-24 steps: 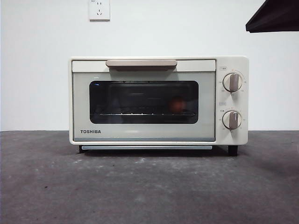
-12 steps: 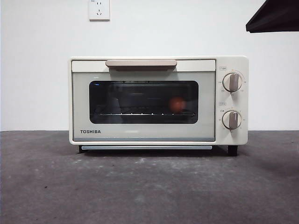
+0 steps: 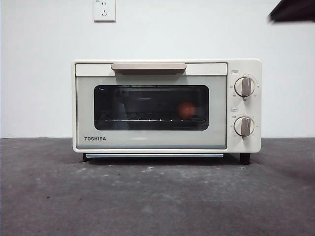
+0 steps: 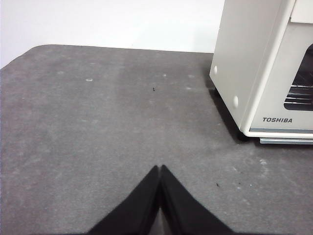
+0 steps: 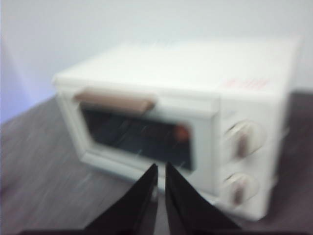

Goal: Eggoven

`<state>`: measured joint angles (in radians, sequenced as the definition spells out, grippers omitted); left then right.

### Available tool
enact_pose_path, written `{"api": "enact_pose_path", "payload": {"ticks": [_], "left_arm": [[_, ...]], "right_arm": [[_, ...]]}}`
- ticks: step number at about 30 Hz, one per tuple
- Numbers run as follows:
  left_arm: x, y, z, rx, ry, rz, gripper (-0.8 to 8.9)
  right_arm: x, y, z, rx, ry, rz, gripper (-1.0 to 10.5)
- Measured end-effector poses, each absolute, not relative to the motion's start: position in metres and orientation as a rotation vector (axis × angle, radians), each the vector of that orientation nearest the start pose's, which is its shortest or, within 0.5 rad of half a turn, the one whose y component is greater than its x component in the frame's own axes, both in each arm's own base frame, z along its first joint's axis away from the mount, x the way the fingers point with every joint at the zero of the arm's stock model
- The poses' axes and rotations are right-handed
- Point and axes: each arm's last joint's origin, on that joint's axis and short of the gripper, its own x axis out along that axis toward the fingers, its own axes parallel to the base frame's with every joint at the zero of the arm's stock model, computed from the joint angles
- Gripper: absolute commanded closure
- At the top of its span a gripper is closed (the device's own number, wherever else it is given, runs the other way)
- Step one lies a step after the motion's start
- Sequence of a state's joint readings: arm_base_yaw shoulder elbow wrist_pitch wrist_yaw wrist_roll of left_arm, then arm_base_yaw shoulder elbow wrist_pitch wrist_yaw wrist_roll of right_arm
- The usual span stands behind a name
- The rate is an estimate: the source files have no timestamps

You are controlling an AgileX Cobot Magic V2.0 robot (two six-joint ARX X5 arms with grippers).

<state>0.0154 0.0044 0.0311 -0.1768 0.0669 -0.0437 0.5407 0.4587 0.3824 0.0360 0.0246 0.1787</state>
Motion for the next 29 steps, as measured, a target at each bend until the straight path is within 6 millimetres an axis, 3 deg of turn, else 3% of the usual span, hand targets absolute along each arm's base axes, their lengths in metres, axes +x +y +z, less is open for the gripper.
{"api": "enact_pose_path", "payload": {"ticks": [6, 11, 20, 29], "left_arm": [[0.095, 0.0, 0.157, -0.05, 0.151, -0.048, 8.06], [0.095, 0.0, 0.157, -0.05, 0.151, -0.048, 8.06], [0.095, 0.0, 0.157, -0.05, 0.151, -0.049, 8.06], [0.095, 0.0, 0.157, -0.05, 0.151, -0.049, 8.06]], "right_arm": [[0.102, 0.033, 0.256, 0.138, 0.06, 0.296, 9.4], [0.095, 0.012, 0.233, 0.1, 0.015, 0.115, 9.4], [0.098, 0.004, 0.173, 0.084, -0.004, 0.026, 9.4], [0.096, 0.004, 0.154, 0.082, 0.138, 0.02, 9.4]]}}
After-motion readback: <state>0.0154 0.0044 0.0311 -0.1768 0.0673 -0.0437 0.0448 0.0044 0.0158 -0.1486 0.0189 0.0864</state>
